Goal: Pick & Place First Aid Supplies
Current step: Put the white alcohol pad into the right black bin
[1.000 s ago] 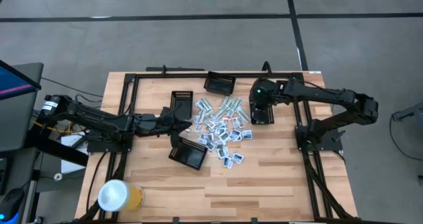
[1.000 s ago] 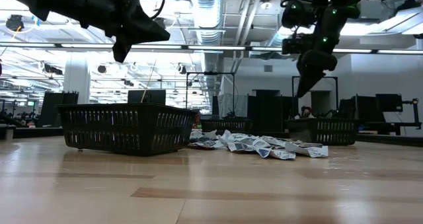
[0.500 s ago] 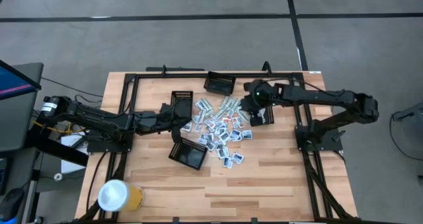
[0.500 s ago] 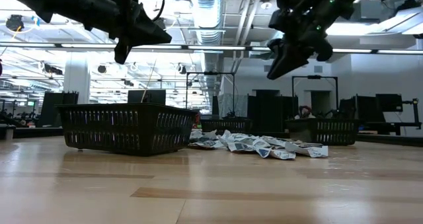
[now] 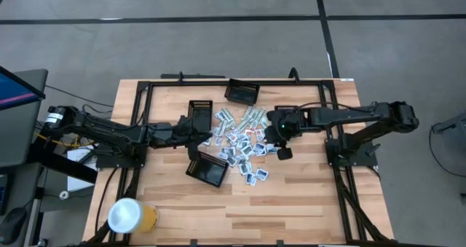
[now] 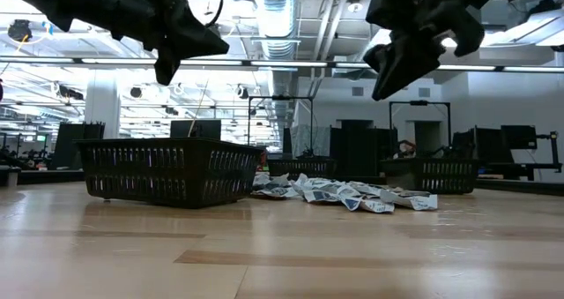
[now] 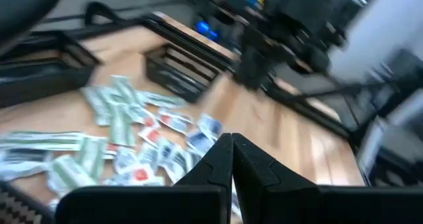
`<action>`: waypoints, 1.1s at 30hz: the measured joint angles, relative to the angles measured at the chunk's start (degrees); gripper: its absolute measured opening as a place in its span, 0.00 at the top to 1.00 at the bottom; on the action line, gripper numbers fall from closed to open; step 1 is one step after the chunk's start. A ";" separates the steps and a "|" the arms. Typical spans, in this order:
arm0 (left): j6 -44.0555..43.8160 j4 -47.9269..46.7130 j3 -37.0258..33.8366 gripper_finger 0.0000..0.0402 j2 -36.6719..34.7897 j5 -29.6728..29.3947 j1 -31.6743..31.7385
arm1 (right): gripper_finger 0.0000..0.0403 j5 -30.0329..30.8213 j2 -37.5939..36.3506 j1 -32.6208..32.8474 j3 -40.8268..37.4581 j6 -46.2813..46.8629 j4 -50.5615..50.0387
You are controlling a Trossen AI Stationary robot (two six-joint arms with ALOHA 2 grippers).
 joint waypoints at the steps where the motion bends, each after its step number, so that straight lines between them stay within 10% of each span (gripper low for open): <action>1: 1.46 -0.64 0.00 0.98 0.00 1.88 0.00 | 0.84 0.30 0.00 0.58 0.00 1.56 -0.10; 14: 10.44 -4.51 0.00 0.98 0.00 6.44 0.02 | 0.84 10.09 0.02 8.11 0.00 20.92 -8.84; 33: 12.77 -3.67 -0.02 0.98 7.08 6.55 -1.53 | 0.84 15.02 18.30 9.55 -0.02 18.94 -8.11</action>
